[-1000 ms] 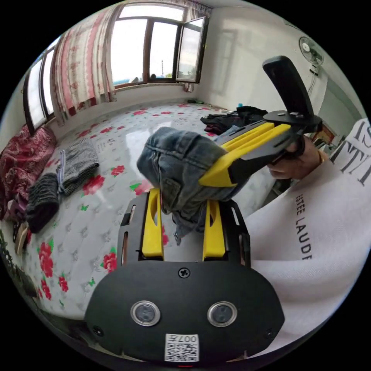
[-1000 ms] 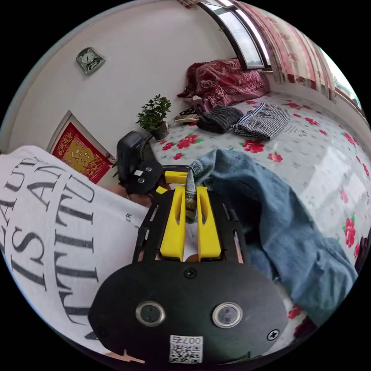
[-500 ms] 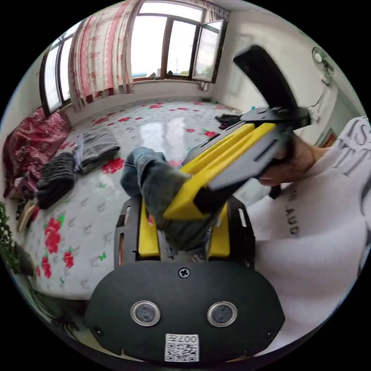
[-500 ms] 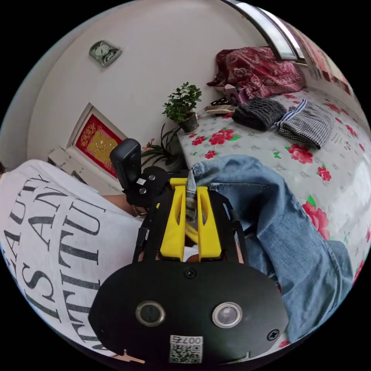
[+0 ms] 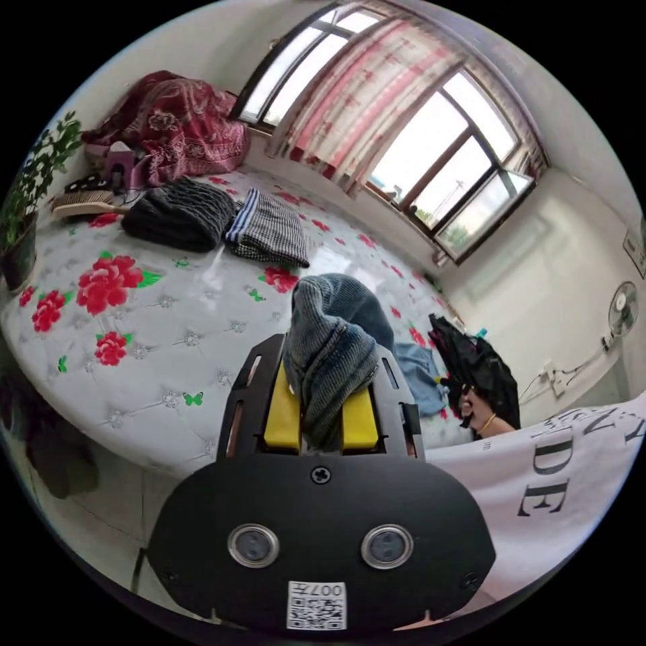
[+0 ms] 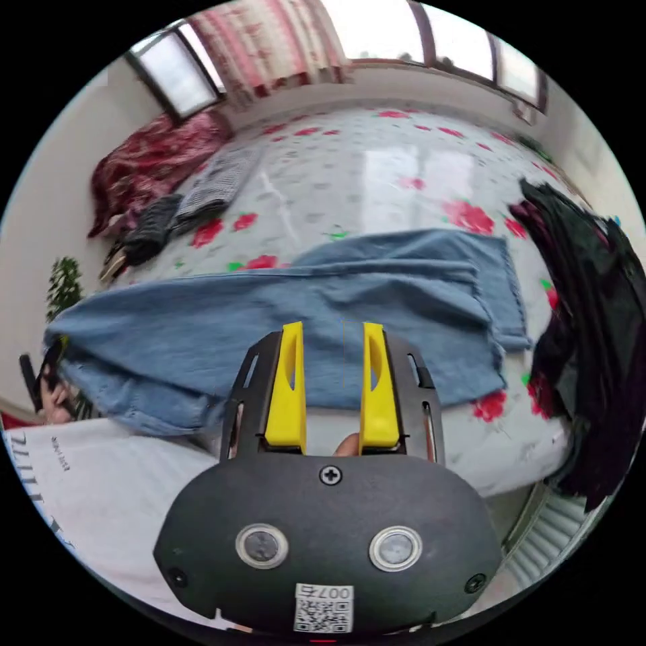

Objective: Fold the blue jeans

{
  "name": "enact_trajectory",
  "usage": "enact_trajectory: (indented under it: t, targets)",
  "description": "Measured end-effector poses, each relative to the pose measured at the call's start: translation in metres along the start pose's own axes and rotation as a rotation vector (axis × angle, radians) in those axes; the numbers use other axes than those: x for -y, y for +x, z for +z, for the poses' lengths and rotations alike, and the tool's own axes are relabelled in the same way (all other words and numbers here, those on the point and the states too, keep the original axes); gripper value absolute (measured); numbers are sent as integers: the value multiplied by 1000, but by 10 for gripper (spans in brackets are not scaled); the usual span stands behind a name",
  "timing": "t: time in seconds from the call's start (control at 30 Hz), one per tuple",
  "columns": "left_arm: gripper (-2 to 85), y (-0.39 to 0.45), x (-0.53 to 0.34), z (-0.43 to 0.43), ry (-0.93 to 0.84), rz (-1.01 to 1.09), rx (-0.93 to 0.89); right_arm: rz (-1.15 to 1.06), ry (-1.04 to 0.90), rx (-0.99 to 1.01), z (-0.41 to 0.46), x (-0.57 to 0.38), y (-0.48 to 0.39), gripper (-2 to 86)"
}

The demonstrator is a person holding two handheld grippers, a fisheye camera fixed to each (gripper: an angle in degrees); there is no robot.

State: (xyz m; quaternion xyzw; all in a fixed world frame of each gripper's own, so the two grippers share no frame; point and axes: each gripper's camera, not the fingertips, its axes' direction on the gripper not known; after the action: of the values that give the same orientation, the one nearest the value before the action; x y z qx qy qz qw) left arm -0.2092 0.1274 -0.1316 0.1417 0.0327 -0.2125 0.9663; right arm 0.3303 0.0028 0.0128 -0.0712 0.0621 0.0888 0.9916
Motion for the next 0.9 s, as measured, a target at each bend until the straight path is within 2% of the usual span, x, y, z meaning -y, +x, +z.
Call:
enact_trajectory:
  t: [0.1,0.2,0.33,0.4,0.53,0.57,0.67,0.73,0.9]
  targets:
    - [63,-4,16,-29,15,87,213,81,-1,-128,7,7,32,119]
    - [64,-23,26,-36,-3,29,316,76,-60,-140,29,19,35,117]
    - [66,-35,22,-20,-14,-56,300,20,-242,-76,85,21,-5,105]
    - [67,-33,20,-9,-33,-62,334,-4,-140,-96,78,14,-26,87]
    - [67,-35,28,-9,-39,-63,378,-98,-133,-324,77,-2,-66,21]
    - [67,-38,32,-11,-34,-75,374,-125,-127,-331,74,-4,-69,17]
    - [66,-41,41,-13,-32,-79,381,-110,-50,-245,40,-9,-59,4]
    - [65,-38,46,-16,-19,-66,375,-61,99,-80,-14,-11,-39,0]
    - [64,-17,67,-48,39,2,256,-81,450,-74,-149,-24,-31,-2]
